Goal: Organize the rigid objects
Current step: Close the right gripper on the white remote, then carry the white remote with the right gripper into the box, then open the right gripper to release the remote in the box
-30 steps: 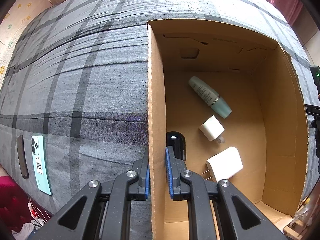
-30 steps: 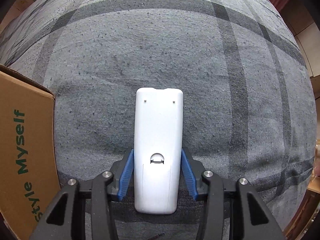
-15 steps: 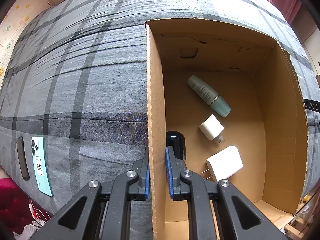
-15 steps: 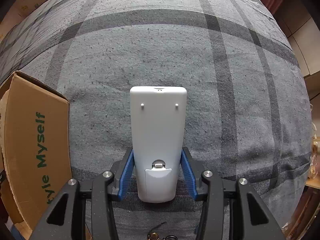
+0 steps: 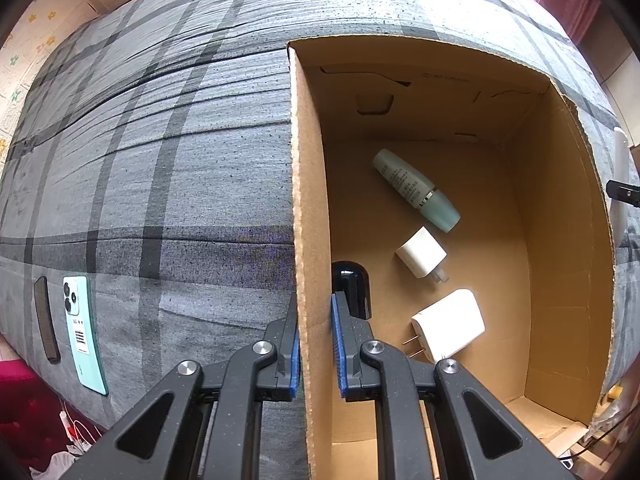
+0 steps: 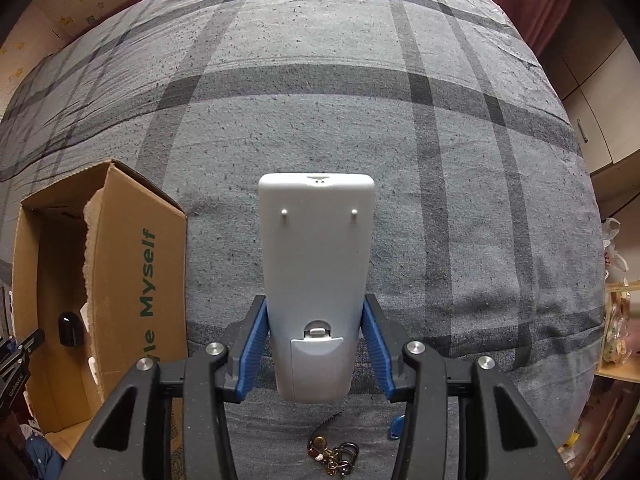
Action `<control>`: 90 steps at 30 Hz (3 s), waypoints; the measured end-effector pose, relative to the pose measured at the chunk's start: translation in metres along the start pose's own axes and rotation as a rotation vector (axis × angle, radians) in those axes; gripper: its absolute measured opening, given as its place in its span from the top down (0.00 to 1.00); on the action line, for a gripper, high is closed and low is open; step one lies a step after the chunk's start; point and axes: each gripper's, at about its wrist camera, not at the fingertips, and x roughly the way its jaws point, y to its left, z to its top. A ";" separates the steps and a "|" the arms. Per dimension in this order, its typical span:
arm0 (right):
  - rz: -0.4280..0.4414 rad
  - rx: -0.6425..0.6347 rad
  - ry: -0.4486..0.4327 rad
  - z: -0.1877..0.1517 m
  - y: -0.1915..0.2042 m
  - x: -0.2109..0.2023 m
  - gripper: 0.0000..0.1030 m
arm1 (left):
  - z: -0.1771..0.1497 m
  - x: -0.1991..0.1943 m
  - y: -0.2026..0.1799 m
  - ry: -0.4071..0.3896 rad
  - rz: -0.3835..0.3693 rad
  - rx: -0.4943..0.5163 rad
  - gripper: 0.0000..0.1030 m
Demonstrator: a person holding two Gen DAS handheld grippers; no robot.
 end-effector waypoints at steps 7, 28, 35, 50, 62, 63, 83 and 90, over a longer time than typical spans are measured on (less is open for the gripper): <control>0.016 -0.019 -0.036 0.001 0.017 -0.036 0.52 | 0.001 0.001 0.000 0.003 -0.001 0.010 0.87; 0.127 -0.216 -0.069 -0.002 0.121 -0.090 0.52 | 0.000 -0.001 0.001 -0.001 -0.015 0.007 0.87; 0.155 -0.279 -0.051 -0.005 0.154 -0.086 0.52 | 0.000 -0.001 0.002 -0.003 -0.018 0.005 0.87; 0.138 -0.426 0.030 -0.010 0.208 -0.035 0.52 | 0.001 0.000 0.004 -0.002 -0.028 -0.006 0.87; 0.097 -0.501 0.098 -0.012 0.227 0.014 0.52 | 0.001 0.000 0.006 0.002 -0.032 -0.024 0.87; 0.093 -0.505 0.102 -0.013 0.228 0.017 0.52 | 0.001 0.000 0.006 0.003 -0.034 -0.027 0.87; 0.067 -0.525 0.172 -0.019 0.227 0.061 0.52 | -0.001 0.000 0.007 -0.003 -0.034 -0.033 0.87; 0.082 -0.526 0.178 -0.021 0.228 0.060 0.51 | -0.001 -0.001 0.006 -0.003 -0.032 -0.030 0.87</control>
